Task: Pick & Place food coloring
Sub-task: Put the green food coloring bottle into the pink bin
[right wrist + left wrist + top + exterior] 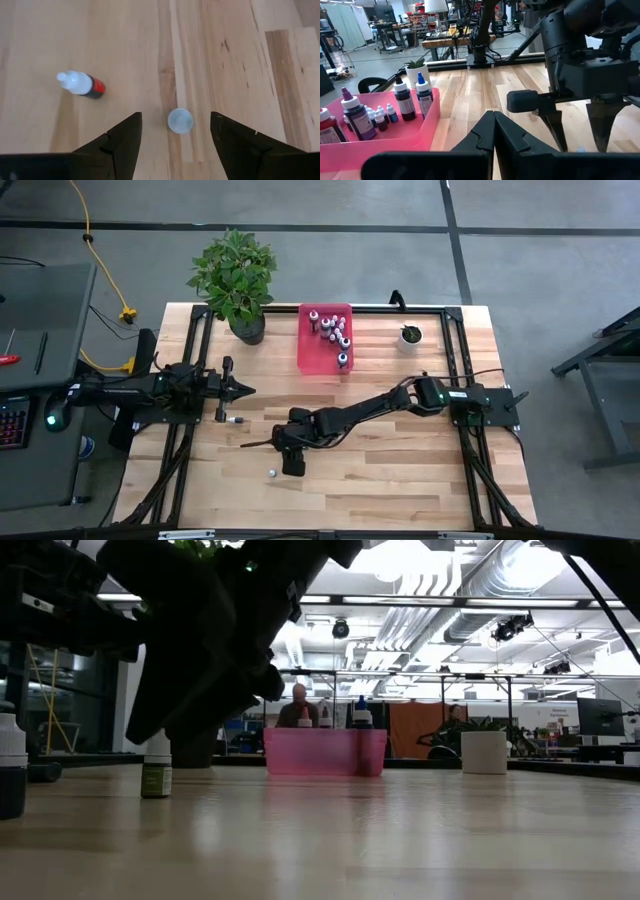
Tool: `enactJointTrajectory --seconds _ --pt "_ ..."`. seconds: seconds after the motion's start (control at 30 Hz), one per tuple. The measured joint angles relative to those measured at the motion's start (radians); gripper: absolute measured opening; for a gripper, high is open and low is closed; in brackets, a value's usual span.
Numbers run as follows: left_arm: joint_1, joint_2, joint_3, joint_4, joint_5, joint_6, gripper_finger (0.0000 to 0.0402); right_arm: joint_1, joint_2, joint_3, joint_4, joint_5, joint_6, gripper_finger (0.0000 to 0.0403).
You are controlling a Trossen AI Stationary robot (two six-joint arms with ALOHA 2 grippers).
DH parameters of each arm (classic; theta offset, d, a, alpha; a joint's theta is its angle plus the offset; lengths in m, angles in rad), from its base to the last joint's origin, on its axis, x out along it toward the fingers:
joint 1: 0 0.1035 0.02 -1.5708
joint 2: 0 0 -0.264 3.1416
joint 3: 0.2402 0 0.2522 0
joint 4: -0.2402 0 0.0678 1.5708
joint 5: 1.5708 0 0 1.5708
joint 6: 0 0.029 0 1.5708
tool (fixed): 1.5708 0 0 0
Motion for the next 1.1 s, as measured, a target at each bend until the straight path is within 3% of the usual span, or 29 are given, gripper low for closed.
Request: enactJointTrajectory --seconds 0.63,1.1 --pt "0.0 0.0 0.0 0.0 0.0 0.0 0.0 0.0 0.016 0.0 0.014 -0.013 0.028 0.0142" --pt "0.0 0.0 0.0 0.0 0.0 0.0 0.0 0.0 0.02 -0.001 0.024 -0.011 0.025 0.0108"
